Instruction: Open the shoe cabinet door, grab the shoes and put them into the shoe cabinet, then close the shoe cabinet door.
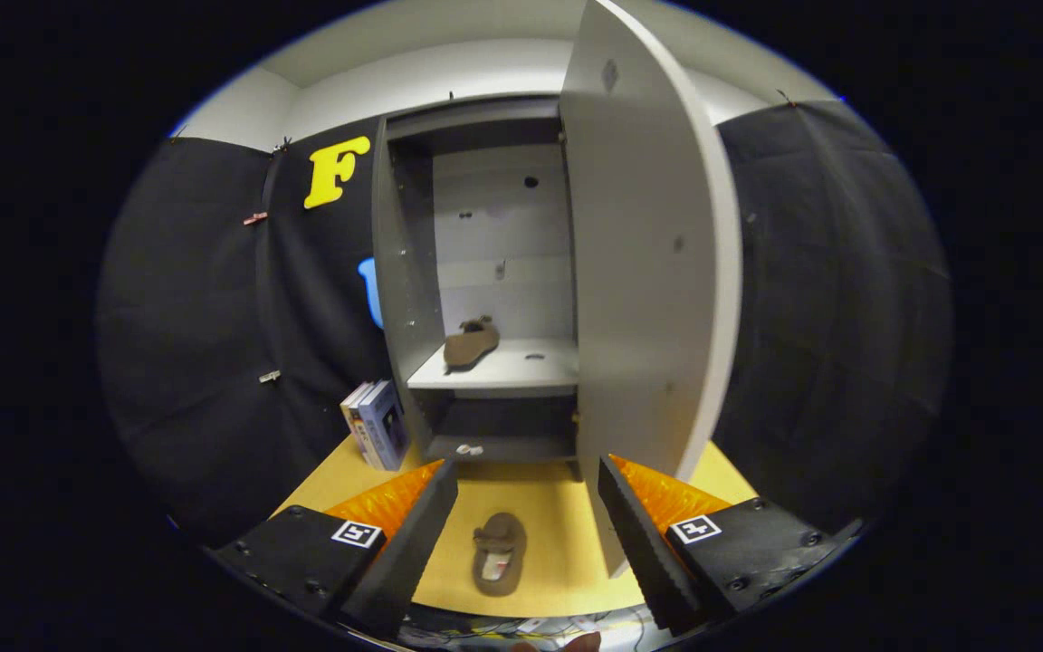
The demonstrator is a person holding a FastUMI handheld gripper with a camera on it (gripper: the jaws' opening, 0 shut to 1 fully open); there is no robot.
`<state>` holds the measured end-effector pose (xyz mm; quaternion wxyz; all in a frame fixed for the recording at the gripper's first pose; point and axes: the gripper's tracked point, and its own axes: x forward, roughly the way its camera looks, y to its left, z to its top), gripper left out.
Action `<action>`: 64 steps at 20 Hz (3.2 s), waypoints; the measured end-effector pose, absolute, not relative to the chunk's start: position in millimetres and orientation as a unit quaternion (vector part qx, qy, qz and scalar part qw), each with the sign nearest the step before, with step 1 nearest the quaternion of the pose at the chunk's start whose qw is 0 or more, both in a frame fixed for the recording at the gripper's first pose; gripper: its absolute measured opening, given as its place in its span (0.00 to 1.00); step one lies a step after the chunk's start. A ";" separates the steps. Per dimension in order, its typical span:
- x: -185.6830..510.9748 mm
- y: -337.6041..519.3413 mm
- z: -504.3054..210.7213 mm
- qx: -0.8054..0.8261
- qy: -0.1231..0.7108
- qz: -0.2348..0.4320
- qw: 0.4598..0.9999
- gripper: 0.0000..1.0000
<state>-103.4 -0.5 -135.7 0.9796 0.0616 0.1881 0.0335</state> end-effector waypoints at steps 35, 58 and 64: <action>26.7 55.8 -505.4 0.055 0.349 -0.025 0.935 0.17; 170.5 13.4 -143.5 0.065 0.127 -0.014 0.990 0.16; 261.0 17.7 -105.0 0.040 0.113 -0.006 0.993 0.16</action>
